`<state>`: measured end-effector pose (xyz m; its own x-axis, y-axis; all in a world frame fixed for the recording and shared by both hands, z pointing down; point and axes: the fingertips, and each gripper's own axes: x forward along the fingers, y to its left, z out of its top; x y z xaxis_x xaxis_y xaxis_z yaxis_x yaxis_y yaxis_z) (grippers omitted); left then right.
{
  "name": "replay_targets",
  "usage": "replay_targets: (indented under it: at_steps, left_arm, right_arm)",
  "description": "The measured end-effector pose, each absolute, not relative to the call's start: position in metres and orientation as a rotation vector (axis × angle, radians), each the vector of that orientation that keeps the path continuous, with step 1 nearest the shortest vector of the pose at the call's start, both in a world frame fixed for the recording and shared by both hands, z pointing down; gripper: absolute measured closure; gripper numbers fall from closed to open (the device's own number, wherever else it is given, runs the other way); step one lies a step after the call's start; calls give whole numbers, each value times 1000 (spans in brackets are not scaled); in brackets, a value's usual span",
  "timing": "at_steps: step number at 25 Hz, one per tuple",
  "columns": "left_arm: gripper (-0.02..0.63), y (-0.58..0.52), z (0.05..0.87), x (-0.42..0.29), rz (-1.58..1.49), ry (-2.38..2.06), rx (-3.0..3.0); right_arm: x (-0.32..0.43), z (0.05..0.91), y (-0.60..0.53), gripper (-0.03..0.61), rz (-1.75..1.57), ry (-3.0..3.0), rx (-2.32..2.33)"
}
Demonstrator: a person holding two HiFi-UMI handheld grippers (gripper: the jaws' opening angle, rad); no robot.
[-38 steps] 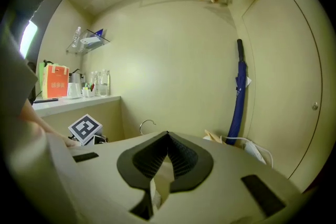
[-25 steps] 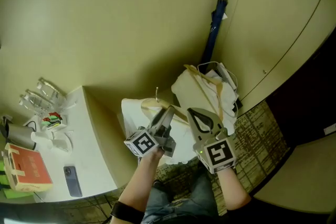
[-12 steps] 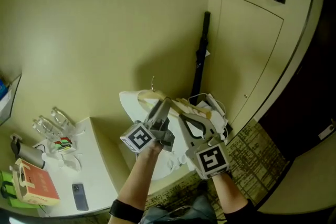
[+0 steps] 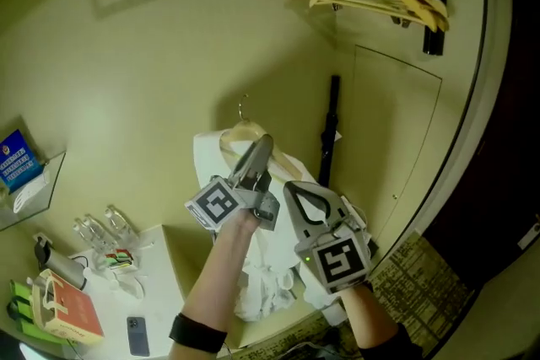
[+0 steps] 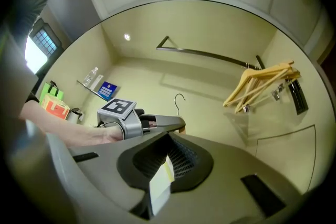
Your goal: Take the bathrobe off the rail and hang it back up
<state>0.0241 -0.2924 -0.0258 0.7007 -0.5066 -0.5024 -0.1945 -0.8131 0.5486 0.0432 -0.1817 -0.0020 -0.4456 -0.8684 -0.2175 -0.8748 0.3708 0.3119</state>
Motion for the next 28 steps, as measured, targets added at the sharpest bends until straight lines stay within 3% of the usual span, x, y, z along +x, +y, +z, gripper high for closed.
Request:
replay_targets:
  at_steps: [28]
  left_arm:
    - [426,-305,-325,2,-1066,-553,2674]
  right_arm:
    - [24,-253,-211,555,931,2359,-1612]
